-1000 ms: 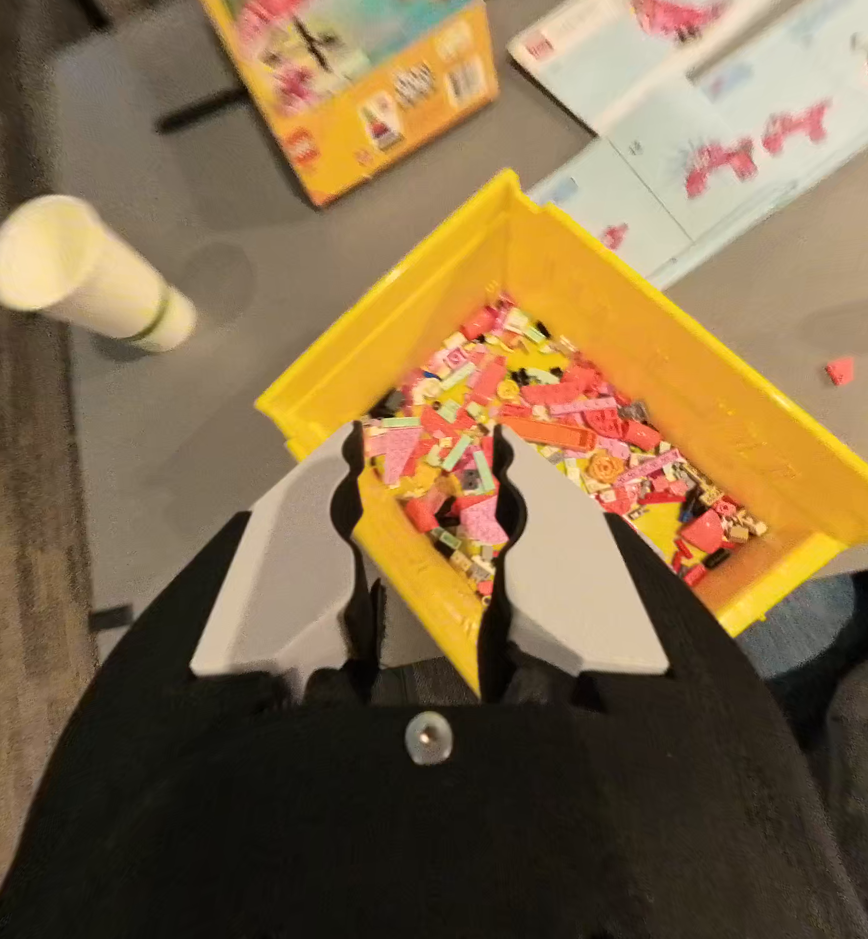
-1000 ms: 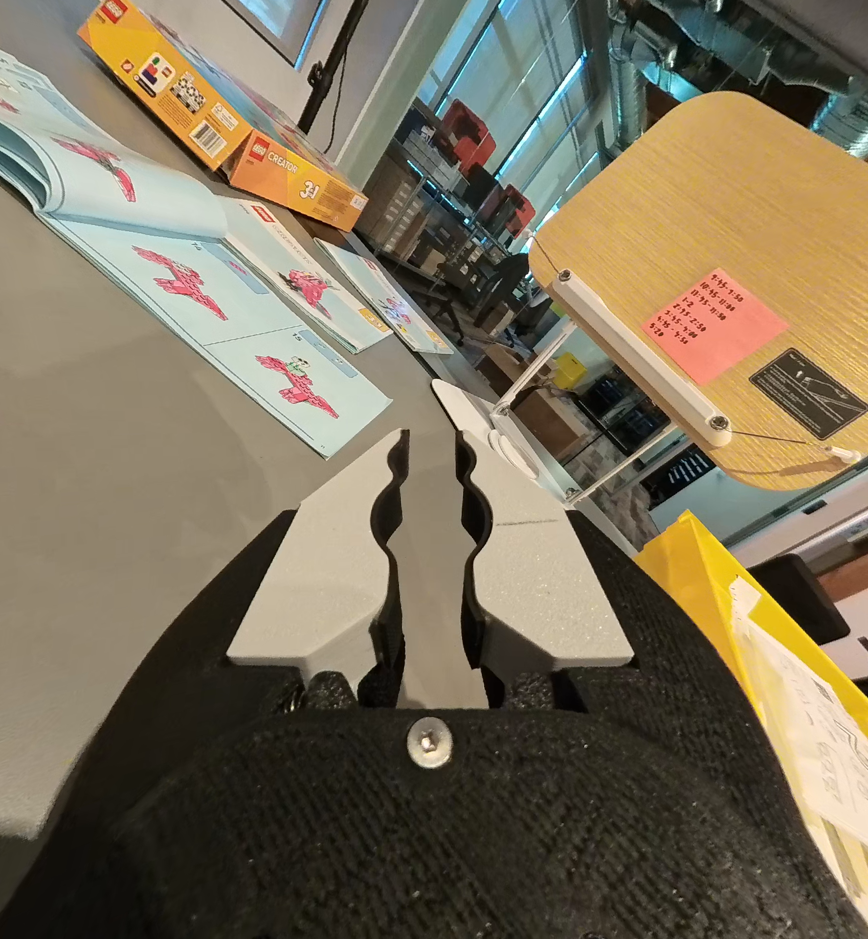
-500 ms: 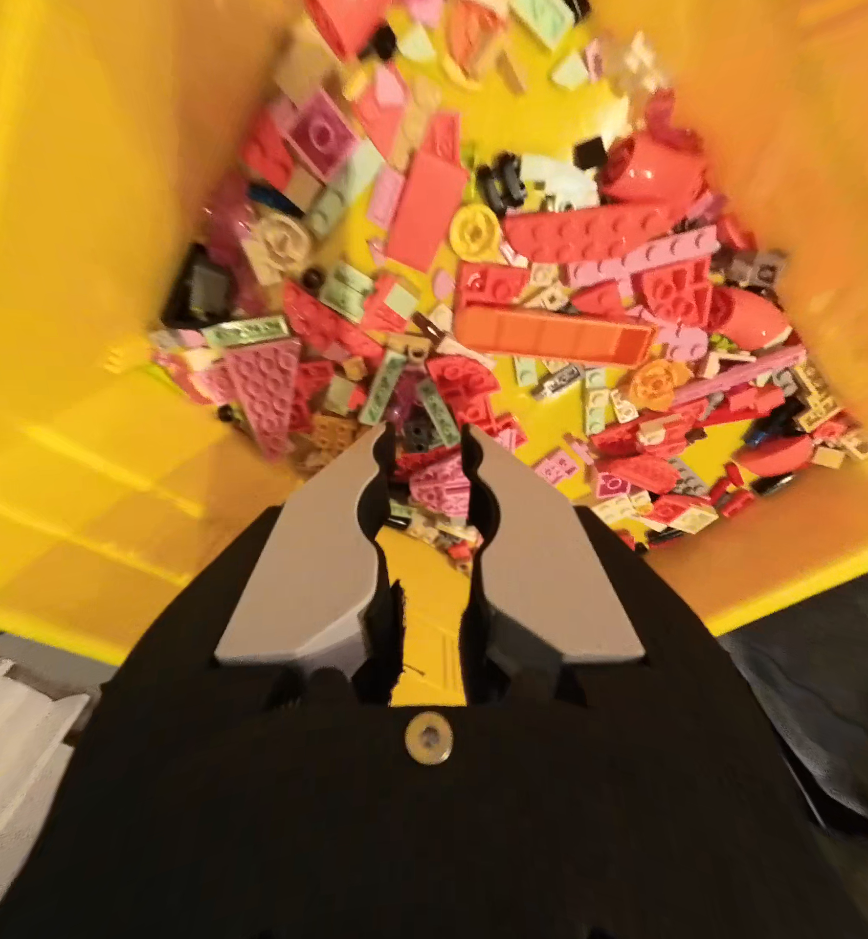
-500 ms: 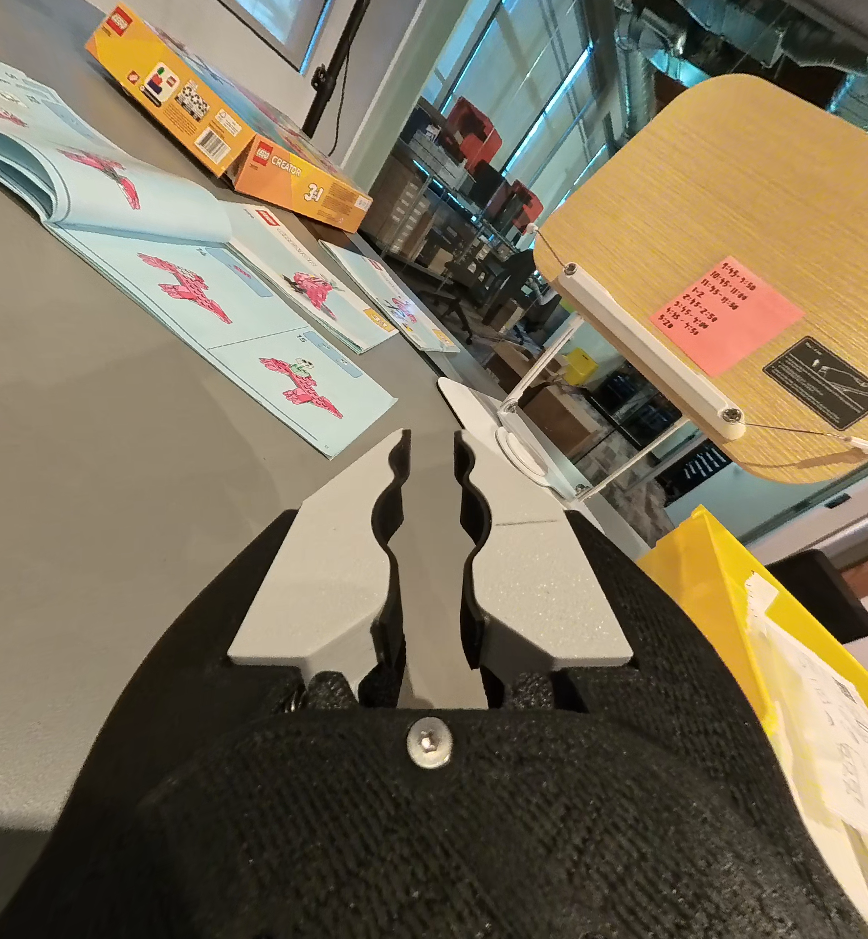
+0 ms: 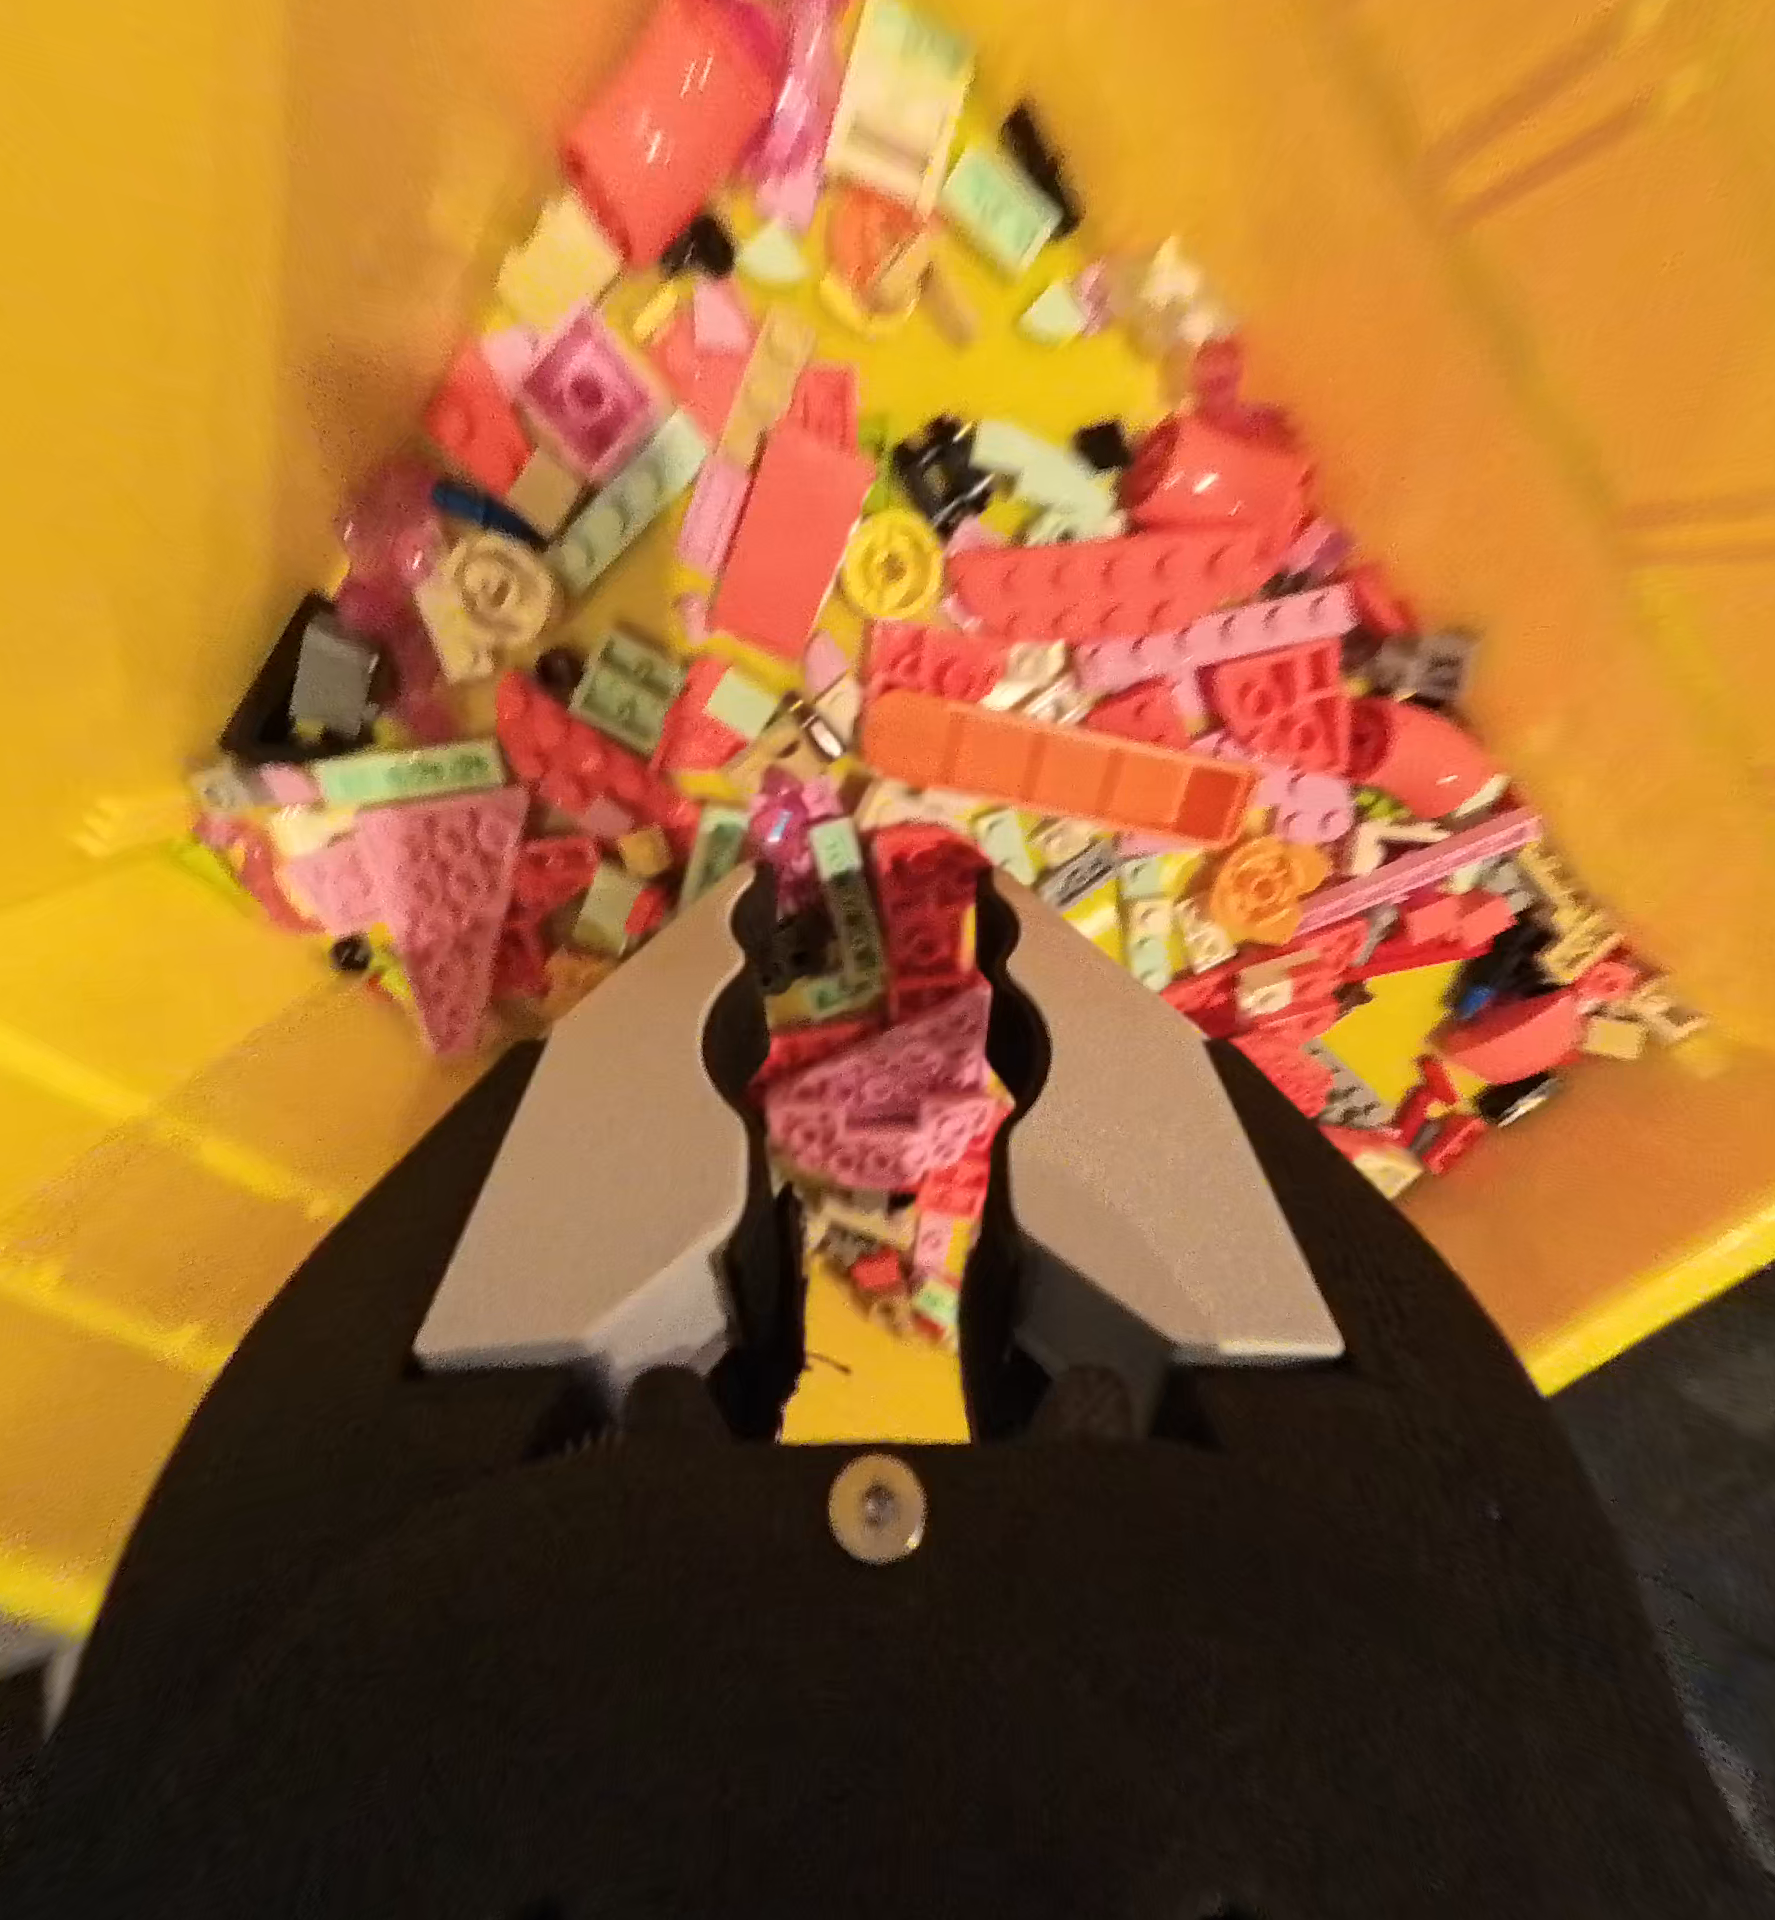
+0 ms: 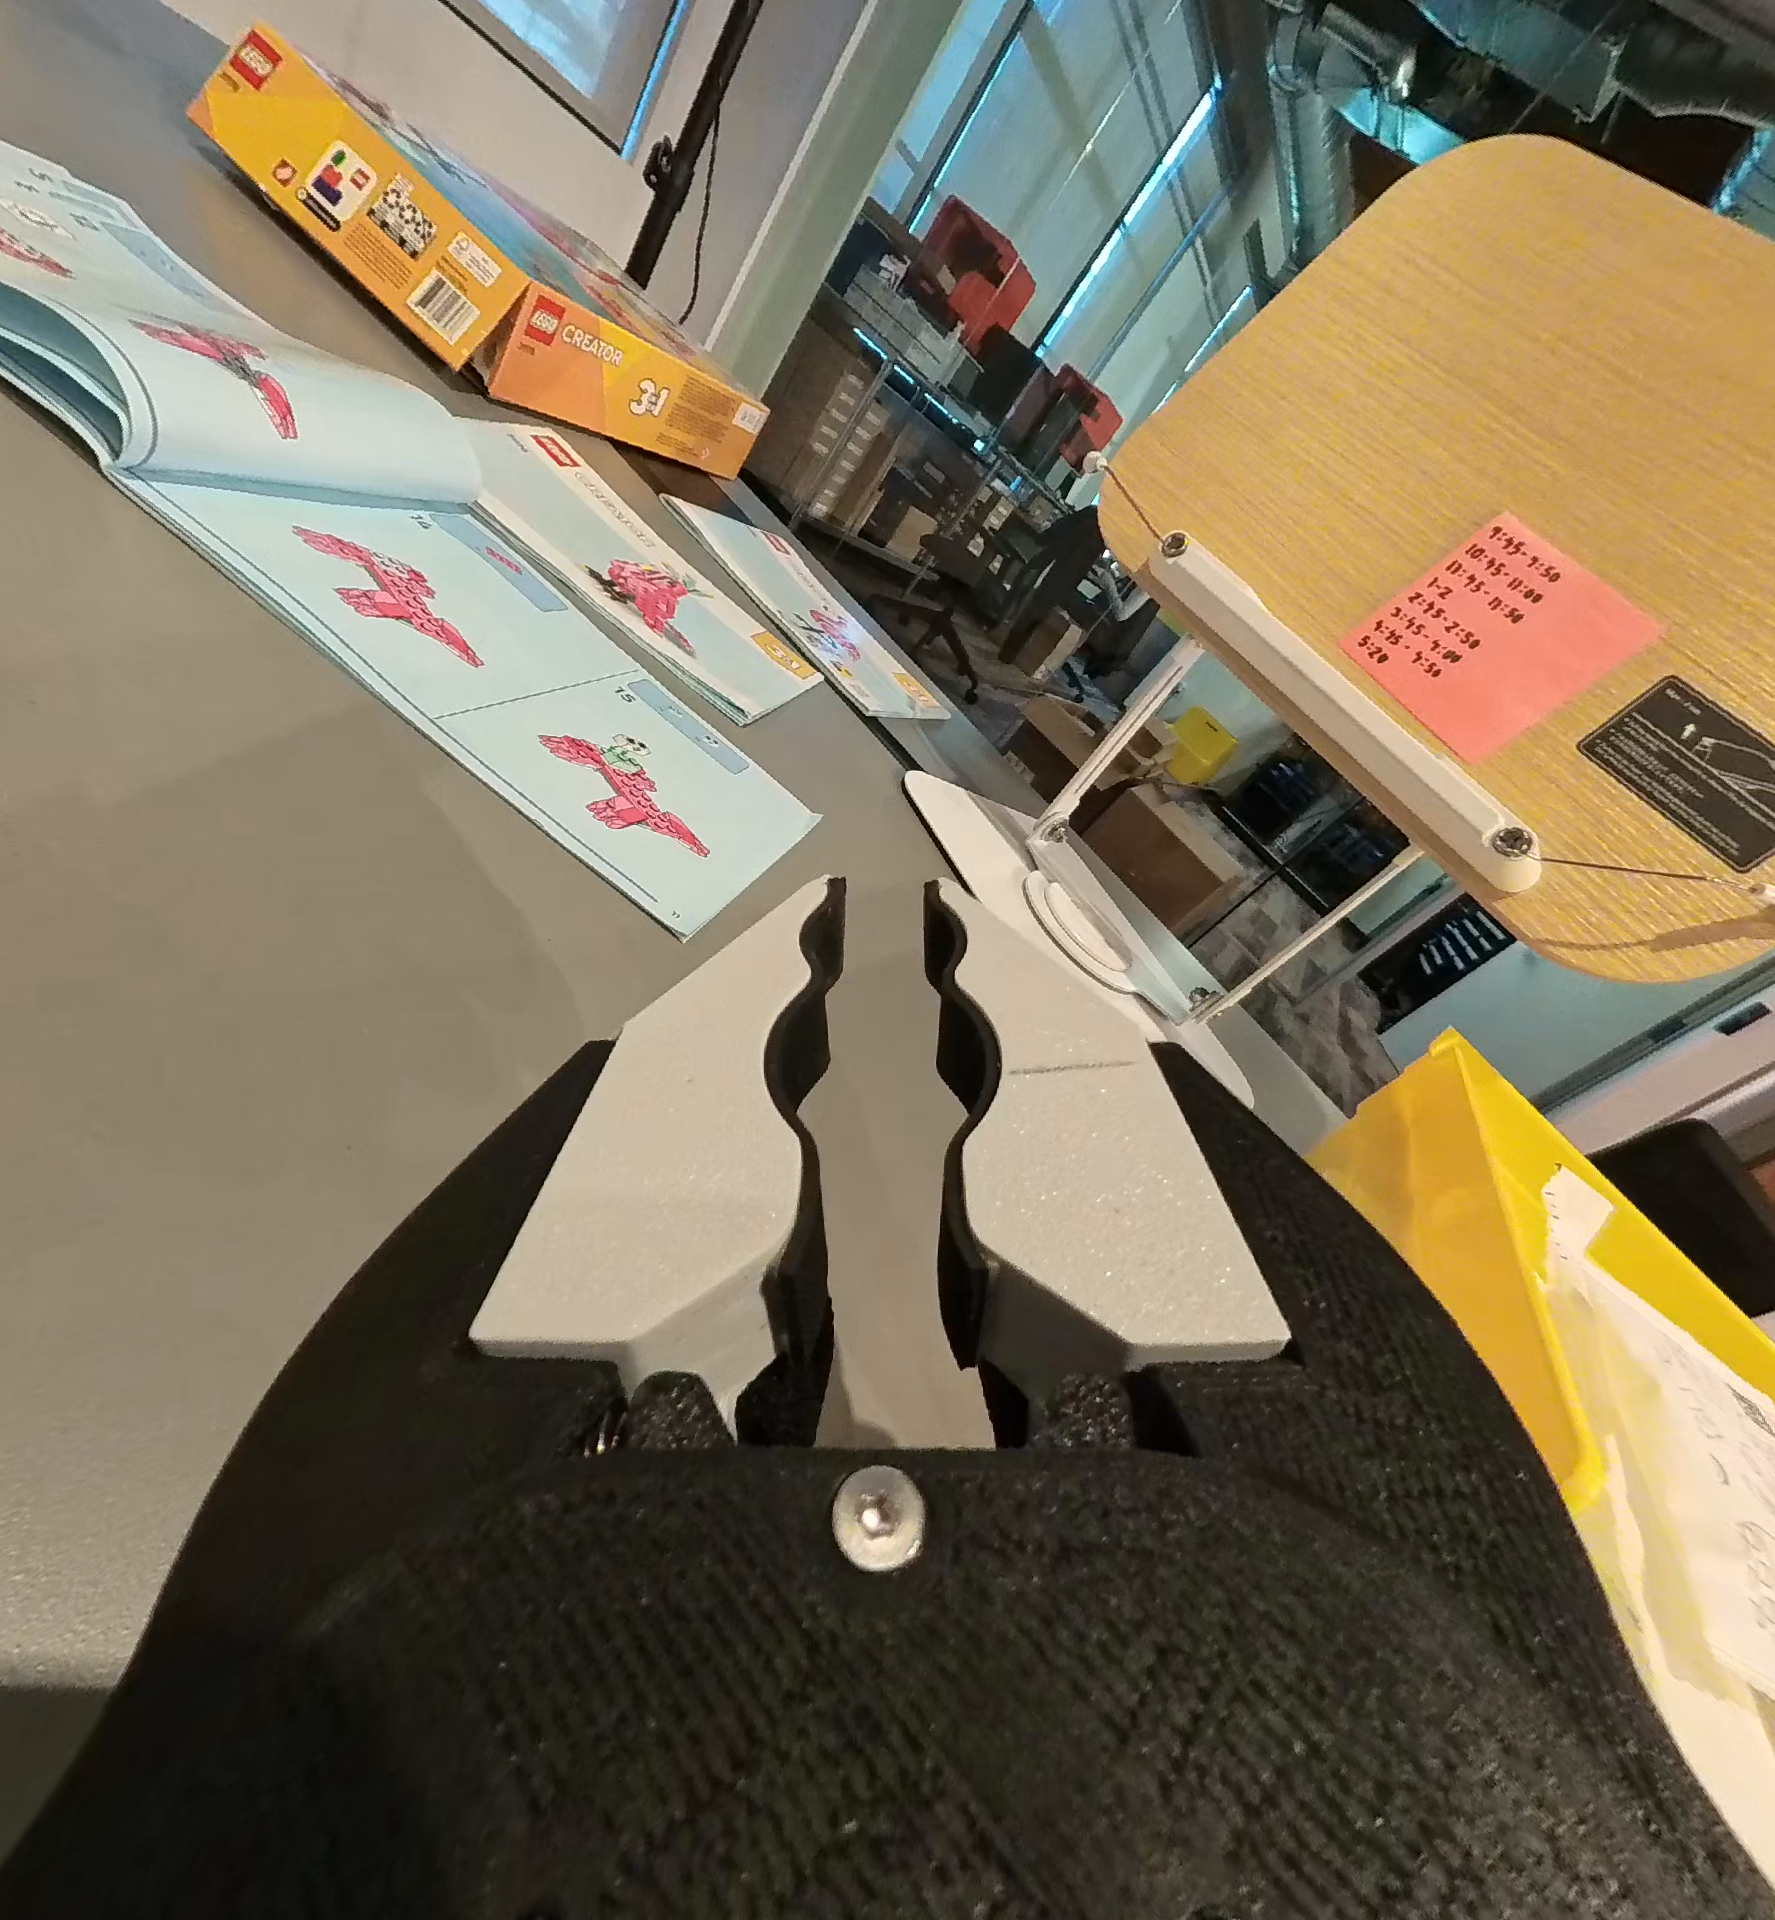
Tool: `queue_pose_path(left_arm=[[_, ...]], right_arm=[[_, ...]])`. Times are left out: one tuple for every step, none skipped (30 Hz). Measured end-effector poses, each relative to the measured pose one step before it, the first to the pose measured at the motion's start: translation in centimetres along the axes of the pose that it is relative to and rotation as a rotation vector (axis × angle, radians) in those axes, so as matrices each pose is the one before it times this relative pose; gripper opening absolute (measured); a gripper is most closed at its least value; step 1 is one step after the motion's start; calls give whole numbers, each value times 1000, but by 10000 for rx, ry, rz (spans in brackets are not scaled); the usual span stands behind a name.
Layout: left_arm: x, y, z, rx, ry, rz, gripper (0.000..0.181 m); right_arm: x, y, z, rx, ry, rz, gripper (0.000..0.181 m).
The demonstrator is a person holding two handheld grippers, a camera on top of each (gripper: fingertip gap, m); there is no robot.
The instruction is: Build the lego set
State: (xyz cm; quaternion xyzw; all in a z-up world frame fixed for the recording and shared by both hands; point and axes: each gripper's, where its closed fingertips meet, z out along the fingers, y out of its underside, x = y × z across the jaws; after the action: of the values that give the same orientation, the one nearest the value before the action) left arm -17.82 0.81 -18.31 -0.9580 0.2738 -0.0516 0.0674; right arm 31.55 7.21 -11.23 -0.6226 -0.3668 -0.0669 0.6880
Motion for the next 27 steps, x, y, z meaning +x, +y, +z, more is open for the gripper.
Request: queue_pose_path(left_arm=[[716,-827,-83,490,501,28,38],[909,-1068,-236,666,646,8,39],[790,-1105,-370,693,581,-88,39],[212,-874,-410,523,224,-181,39],[-305,-477,-399,258,-135,-146,39],[-519,-29,-289,-27,-290,-10,38],[-704,256,-158,-186,-436,76,36],[-751,462,-26,-294,-470,112,30],[-452,566,120,-342,-302,180,25],[-105,498,200,-281,-107,153,24],[160,313,218,-156,56,70,22],[235,145,187,-60,109,-1,21],[253,151,180,-70,134,-19,21],[270,246,161,-151,168,-62,21],[240,242,164,-153,174,-86,21],[495,73,109,-30,341,-24,21],[833,-299,-49,234,555,-11,20],[590,-395,-224,315,397,-141,20],[-294,-197,-337,177,-239,-192,20],[-1055,164,-393,-31,-851,-30,23],[-1176,501,-365,-217,-1020,213,26],[-855,756,-285,-363,-840,241,28],[-332,847,-208,-396,-477,65,29],[255,921,-162,-432,-38,-69,33],[417,975,-113,-455,140,-173,39],[136,962,-68,-422,11,-233,46],[-69,860,-30,-365,-113,-163,52]], right_arm=[[-25,11,-8,-11,-4,-6,13],[-20,7,-6,-9,-1,-7,13],[-14,0,2,-4,-6,-2,13],[-4,5,8,-2,-4,4,13],[6,14,2,-4,1,8,13],[13,17,10,-5,3,9,13],[9,8,5,0,1,5,13],[5,-9,10,2,-3,2,13],[-14,1,-1,-1,-8,4,13],[-21,8,6,-4,-14,7,13],[-23,25,12,-9,-14,7,13],[-8,21,20,-11,-10,7,13],[8,2,3,-2,-2,8,13],[4,-6,-9,6,5,8,13],[19,0,-8,2,4,10,13],[0,1,-6,-2,-3,12,13],[0,13,2,-4,-5,7,13],[-5,-6,-7,3,0,1,13],[-6,-15,-3,9,0,2,13],[0,-4,6,3,-8,9,13],[-6,16,-11,-4,-9,12,13],[6,-6,-13,1,3,9,13],[-6,-24,-21,21,-3,7,13],[-34,-28,-13,15,-26,6,13],[-74,19,24,-10,-37,-5,13],[-87,24,20,-17,-39,-24,13],[-75,5,21,-10,-28,-36,13]])
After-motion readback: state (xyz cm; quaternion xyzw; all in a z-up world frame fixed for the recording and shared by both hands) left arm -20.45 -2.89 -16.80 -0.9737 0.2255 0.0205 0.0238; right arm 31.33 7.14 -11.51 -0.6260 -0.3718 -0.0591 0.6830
